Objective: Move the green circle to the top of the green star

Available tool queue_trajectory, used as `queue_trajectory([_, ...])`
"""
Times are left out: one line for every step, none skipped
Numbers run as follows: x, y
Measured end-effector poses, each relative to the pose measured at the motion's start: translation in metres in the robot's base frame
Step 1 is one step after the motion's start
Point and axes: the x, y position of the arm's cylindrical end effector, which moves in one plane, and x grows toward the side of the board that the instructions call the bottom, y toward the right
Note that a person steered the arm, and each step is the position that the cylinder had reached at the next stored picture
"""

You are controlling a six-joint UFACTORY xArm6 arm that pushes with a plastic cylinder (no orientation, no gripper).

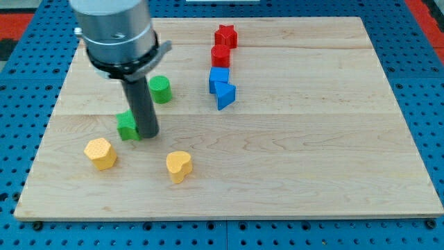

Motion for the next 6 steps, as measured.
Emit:
queue_trajectory([-0.011, -0.013])
queue_trajectory([-0.019, 0.031])
queue_trajectory([-0.042, 0.063])
queue_trajectory([-0.067, 0.055])
queue_trajectory([-0.096, 0.064])
queue_trajectory([-0.082, 0.009])
